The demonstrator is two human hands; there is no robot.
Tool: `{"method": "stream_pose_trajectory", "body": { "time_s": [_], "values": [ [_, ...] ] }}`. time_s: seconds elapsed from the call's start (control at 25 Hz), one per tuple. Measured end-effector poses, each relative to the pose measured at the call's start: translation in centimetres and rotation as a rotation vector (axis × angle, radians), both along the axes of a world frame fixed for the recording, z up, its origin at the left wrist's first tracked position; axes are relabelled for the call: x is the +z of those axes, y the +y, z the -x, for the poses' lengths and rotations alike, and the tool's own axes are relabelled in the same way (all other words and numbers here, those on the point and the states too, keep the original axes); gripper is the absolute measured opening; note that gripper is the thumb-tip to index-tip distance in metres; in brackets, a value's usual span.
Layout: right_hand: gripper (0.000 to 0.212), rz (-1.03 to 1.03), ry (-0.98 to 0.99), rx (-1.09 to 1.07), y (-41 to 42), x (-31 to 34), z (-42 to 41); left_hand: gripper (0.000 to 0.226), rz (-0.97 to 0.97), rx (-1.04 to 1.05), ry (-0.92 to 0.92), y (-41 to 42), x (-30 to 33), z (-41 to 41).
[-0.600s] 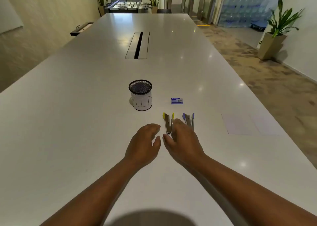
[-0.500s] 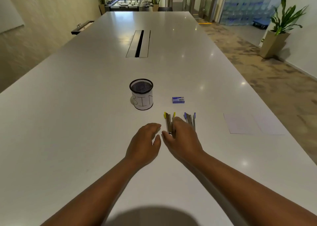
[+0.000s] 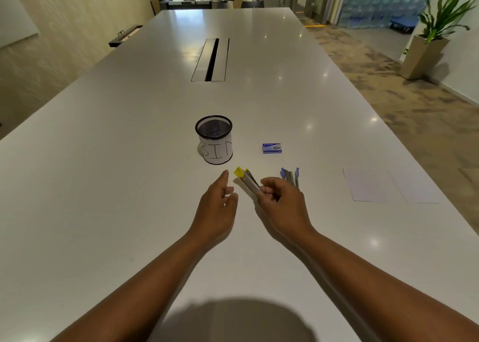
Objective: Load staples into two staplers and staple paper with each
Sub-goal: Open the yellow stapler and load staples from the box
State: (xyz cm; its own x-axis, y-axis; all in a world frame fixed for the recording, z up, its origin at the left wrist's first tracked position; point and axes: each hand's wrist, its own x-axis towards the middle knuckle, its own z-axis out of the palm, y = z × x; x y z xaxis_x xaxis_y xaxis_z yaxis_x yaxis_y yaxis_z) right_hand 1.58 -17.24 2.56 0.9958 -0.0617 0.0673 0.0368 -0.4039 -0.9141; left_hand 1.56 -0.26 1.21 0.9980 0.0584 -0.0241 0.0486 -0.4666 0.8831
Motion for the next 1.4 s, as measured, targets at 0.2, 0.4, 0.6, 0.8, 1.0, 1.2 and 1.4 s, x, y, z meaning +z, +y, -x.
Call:
{"method": "stream_pose_trajectory", "body": {
  "time_s": [0.2,0.4,0.6,0.8,1.0,1.2,1.4],
  "values": [
    [0.021,-0.195,-0.012,0.206,-0.2,0.5,1.3,0.037,0.682,-0.066,0.058,-0.8,0.7,-1.2],
    [0.014,-0.213,0.012,0.26,0.1,0.6,1.1,0.019,0.795,-0.033,0.028,-2.3,1.2,-0.9],
    [0.031,-0.189,0.073,0.255,0.7,0.8,0.9,0.027,0.601,-0.13,-0.015,-2.4,1.3,-0.1],
    [0.035,-0.116,0.053,0.271,0.8,1.1,0.5,0.034,0.502,-0.156,-0.043,-2.7,1.6,0.1],
    [0.034,-0.129,-0.044,0.21,1.1,0.6,1.2,0.036,0.439,-0.1,-0.089,-3.3,1.8,0.3],
    [0.034,-0.1,-0.114,0.161,1.2,0.5,1.6,0.032,0.389,-0.079,-0.128,-3.6,2.0,0.7],
    [0.035,-0.09,-0.149,0.153,1.2,0.2,1.7,0.032,0.365,-0.063,-0.139,-3.7,1.9,0.9]
  ]
}}
